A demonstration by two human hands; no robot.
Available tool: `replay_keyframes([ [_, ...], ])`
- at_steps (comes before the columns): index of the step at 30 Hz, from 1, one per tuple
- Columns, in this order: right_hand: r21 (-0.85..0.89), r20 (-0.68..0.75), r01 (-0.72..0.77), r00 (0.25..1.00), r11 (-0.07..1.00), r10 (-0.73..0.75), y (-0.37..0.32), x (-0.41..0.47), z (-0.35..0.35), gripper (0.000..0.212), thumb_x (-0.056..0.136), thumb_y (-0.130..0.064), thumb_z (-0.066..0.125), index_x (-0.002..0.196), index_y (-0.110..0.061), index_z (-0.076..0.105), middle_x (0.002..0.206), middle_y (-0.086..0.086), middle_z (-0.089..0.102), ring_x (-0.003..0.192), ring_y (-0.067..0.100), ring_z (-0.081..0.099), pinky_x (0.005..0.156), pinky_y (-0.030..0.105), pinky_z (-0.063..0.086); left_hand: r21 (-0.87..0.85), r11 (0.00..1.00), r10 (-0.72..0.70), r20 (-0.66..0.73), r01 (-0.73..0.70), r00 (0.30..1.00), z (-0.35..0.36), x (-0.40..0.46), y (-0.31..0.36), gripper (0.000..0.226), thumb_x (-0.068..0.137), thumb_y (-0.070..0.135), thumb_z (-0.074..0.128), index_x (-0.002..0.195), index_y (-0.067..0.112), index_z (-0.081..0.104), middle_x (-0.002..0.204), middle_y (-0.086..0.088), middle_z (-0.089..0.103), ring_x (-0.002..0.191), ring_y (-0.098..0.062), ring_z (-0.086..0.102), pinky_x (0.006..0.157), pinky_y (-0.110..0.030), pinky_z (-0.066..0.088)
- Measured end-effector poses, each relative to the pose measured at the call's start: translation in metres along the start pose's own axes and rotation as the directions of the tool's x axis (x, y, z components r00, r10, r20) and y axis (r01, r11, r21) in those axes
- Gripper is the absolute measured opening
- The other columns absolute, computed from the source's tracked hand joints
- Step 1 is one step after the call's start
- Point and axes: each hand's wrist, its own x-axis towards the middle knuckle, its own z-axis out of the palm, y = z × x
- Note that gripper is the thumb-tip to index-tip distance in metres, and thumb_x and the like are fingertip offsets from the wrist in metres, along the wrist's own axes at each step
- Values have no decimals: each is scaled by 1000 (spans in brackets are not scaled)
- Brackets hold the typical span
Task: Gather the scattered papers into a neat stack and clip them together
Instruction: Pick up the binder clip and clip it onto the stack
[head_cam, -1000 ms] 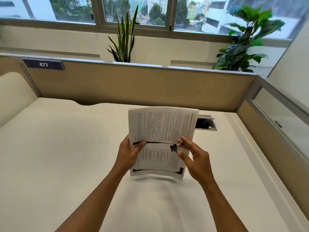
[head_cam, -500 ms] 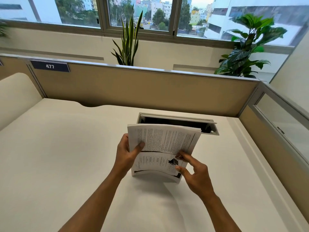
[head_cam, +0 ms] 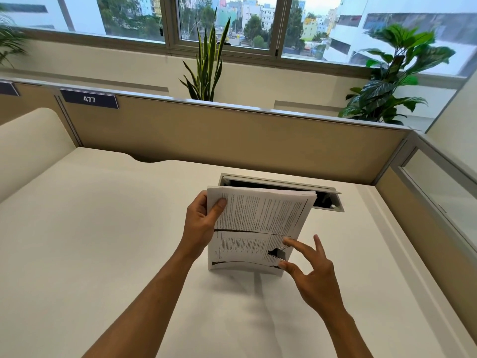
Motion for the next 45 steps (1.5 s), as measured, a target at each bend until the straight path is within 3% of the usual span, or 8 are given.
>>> replay_keyframes([
  [3,-36,-54,117,991,992,-119,-17,-5,-8,49,75,-35,71,121,-36,54,127,-24,50,141,-10,6,110,50,25,3,1000,-6,-6,6,1000,0,-1,1,10,93,21,55,101,21,61,92,2,70,85,-17,69,65,-26,58],
  [9,-26,-156,249,956,968,-250,-89,20,-33,51,76,-49,71,121,-26,61,125,-22,54,137,20,34,105,47,36,-9,1000,-24,11,24,1000,-1,-2,3,10,92,21,56,101,21,62,89,6,72,86,-23,69,67,-29,60],
  [13,-45,-84,253,963,966,-256,-133,53,-39,55,75,-44,68,123,-17,63,118,-2,68,136,18,31,108,34,28,-16,1000,-26,11,26,1000,0,-4,6,8,94,16,57,98,21,63,87,5,71,83,-21,69,65,-27,59],
  [21,-306,189,403,914,862,-360,-186,102,-21,35,84,-28,71,117,-18,67,107,2,73,140,29,34,110,46,30,-39,999,-15,9,15,1000,1,-7,9,15,90,23,59,97,9,60,78,1,69,72,-15,69,59,-22,54],
  [24,-381,244,453,890,806,-386,-195,109,-16,30,87,-24,68,116,-16,68,105,1,74,136,23,40,112,36,25,-42,999,-7,22,8,1000,2,-7,7,8,93,15,57,93,8,59,73,5,67,70,-11,67,58,-21,53],
  [36,-457,285,486,873,745,-395,-190,117,7,23,88,-23,67,109,-12,70,92,4,76,125,25,53,114,40,26,-22,1000,3,57,-2,998,-2,-7,6,7,94,14,56,90,9,55,79,-8,65,74,-19,69,61,-27,56],
  [40,-464,300,506,862,728,-408,-187,121,14,21,86,-22,69,104,-11,71,83,5,76,112,27,62,115,46,30,-19,1000,17,58,-16,998,-1,-6,6,10,93,18,58,90,8,57,81,-19,62,76,-30,66,64,-38,56],
  [45,-487,286,517,856,704,-431,-182,118,18,23,87,-18,67,108,-10,69,85,6,75,106,24,64,115,31,8,-26,999,36,34,-35,999,0,-8,9,29,86,40,65,92,12,60,87,-32,58,85,-56,54,68,-62,49],
])
